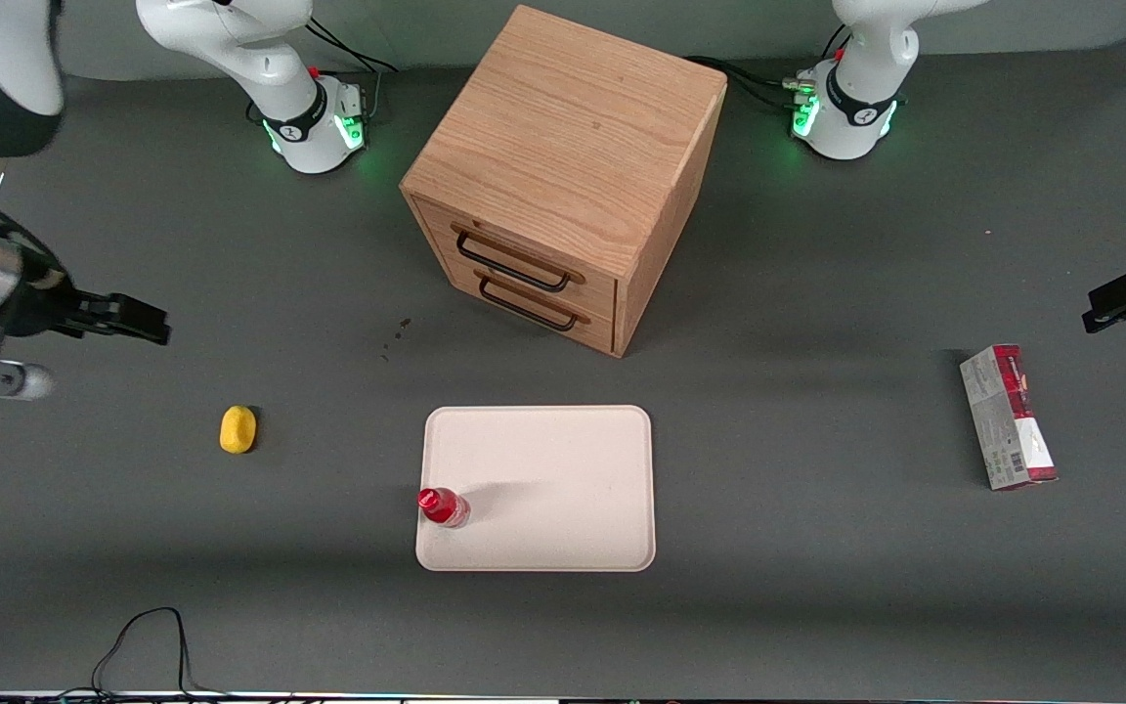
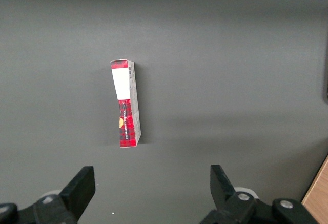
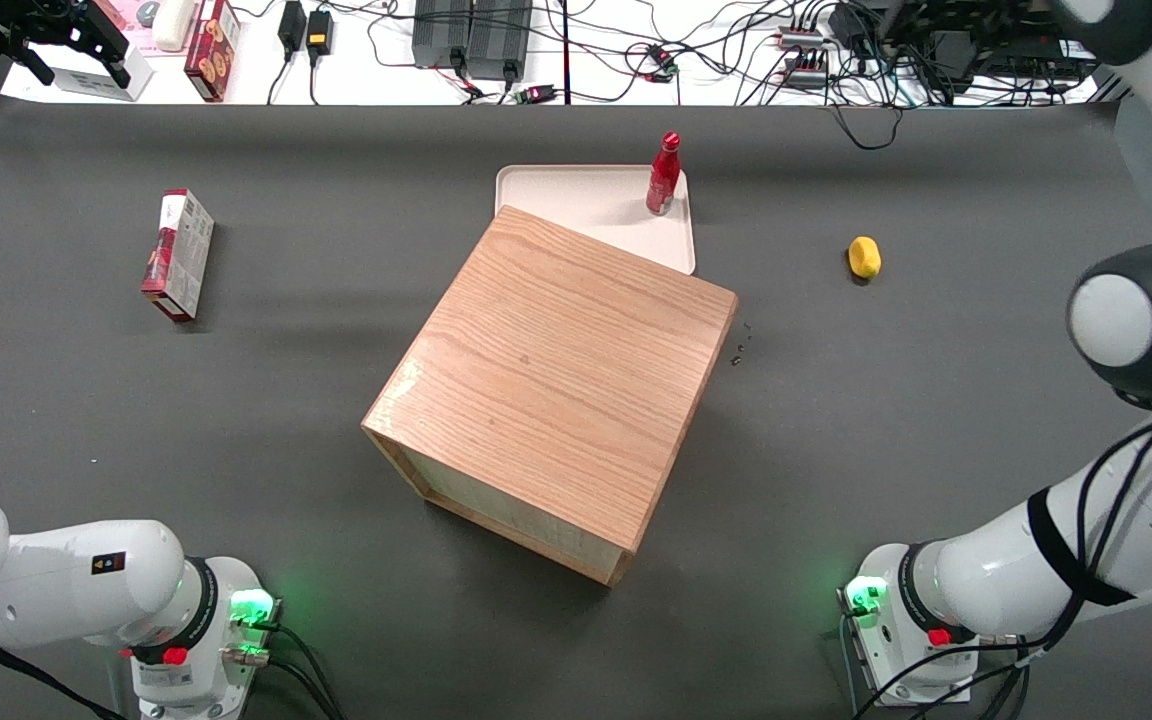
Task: Place coke bottle on tray
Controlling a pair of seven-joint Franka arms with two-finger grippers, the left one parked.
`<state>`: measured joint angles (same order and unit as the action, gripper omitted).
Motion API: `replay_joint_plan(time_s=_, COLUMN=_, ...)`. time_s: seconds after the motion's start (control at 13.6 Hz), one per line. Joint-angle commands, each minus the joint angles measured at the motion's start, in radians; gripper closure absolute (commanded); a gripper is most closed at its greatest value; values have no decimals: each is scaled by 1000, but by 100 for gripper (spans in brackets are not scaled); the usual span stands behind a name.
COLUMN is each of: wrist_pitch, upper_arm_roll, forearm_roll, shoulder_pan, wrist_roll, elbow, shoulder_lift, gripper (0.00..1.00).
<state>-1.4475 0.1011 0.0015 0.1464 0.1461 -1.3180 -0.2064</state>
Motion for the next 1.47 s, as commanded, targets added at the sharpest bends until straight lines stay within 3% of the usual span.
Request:
replay_joint_plan(time_s=0.0, wrist_pitch=-141, upper_arm_roll=-8, forearm_roll=15, shoulder_pan=-34, wrist_roll=-42, elbow=-246, shoulder_lift=169, gripper=0)
replay_joint_plan(time_s=0.29, wrist_pitch=-177, upper_arm_roll=-20, forearm_roll=15, shoulder_pan=-109, wrist_roll=-122, elbow=-296, shoulder_lift=203, gripper=0)
replay_joint_plan(time_s=0.51, wrist_pitch=-154, upper_arm_roll=-104, forearm_roll=12, shoulder_pan=-212, wrist_roll=-152, elbow=-274, shoulder_lift=205, gripper=0)
replay_joint_plan(time_s=1.39, wrist_pitch=-126, upper_arm_roll=-89, forearm_roll=0, shoulder_pan=-185, wrist_roll=-97, elbow=-260, shoulder_lift=200, gripper=0)
